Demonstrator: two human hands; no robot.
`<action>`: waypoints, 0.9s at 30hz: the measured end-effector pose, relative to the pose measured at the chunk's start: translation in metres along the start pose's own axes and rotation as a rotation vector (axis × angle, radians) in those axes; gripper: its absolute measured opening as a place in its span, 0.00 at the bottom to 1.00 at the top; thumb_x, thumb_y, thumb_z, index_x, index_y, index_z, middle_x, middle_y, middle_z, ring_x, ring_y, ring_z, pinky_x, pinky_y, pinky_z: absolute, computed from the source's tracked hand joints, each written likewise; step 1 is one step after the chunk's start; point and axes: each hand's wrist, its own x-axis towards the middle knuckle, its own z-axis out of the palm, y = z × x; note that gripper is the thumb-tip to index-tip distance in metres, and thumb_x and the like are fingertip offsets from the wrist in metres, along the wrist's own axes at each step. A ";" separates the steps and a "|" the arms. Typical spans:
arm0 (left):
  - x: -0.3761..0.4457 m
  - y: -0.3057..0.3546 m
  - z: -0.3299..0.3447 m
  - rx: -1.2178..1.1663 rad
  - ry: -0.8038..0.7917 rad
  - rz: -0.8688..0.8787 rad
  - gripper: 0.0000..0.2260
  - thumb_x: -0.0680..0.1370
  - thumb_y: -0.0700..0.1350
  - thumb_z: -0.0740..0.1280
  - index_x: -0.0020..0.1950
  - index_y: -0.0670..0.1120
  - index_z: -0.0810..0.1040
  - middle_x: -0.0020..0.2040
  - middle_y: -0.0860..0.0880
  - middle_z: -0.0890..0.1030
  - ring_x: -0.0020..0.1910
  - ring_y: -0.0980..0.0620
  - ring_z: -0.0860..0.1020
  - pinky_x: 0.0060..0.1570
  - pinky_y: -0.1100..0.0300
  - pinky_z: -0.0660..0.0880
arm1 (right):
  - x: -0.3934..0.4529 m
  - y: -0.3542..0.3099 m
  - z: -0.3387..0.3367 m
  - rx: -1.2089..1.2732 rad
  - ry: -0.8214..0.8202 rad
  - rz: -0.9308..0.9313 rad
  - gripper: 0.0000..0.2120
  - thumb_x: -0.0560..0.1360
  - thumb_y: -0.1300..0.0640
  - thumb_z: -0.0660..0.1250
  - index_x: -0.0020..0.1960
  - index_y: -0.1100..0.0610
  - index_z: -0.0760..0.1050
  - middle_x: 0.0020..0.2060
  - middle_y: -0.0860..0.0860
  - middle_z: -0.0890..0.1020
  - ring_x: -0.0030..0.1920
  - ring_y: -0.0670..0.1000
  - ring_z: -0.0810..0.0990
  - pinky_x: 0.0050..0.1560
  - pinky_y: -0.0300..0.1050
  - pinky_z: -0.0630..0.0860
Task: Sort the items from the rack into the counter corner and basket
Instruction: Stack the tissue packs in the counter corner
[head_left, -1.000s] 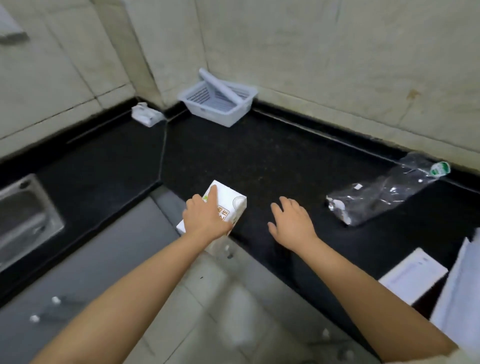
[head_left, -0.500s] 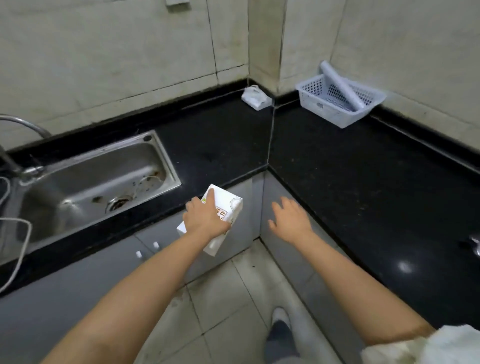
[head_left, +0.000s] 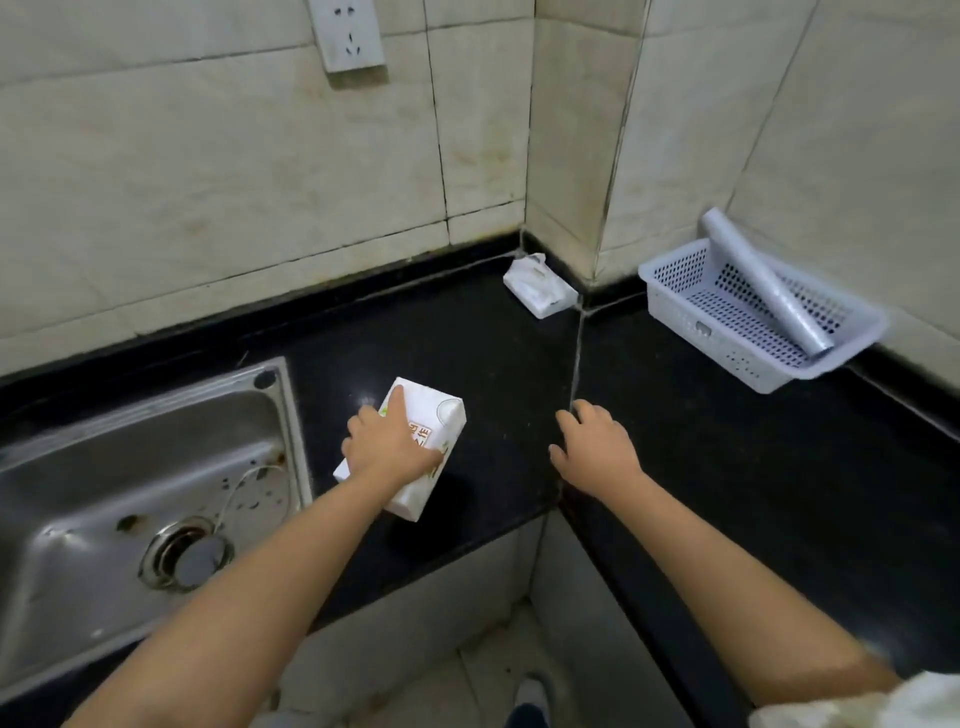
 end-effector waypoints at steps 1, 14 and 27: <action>0.016 0.007 -0.002 -0.002 0.000 -0.013 0.42 0.66 0.56 0.72 0.74 0.52 0.52 0.65 0.40 0.67 0.65 0.40 0.65 0.63 0.46 0.66 | 0.018 0.005 -0.003 0.001 -0.001 0.000 0.22 0.77 0.51 0.59 0.68 0.58 0.63 0.70 0.59 0.64 0.69 0.59 0.64 0.66 0.54 0.66; 0.187 0.034 0.009 0.016 -0.072 -0.003 0.43 0.69 0.57 0.70 0.75 0.50 0.49 0.67 0.38 0.64 0.66 0.39 0.64 0.64 0.46 0.65 | 0.207 0.032 -0.023 0.153 -0.018 0.194 0.21 0.76 0.53 0.61 0.65 0.63 0.66 0.63 0.62 0.71 0.62 0.61 0.71 0.60 0.56 0.73; 0.259 0.012 0.029 0.011 -0.113 -0.003 0.41 0.70 0.59 0.68 0.75 0.50 0.50 0.66 0.38 0.65 0.65 0.39 0.64 0.64 0.46 0.64 | 0.332 0.036 0.001 0.420 0.132 0.551 0.25 0.74 0.55 0.64 0.67 0.64 0.63 0.65 0.66 0.69 0.64 0.65 0.70 0.61 0.54 0.70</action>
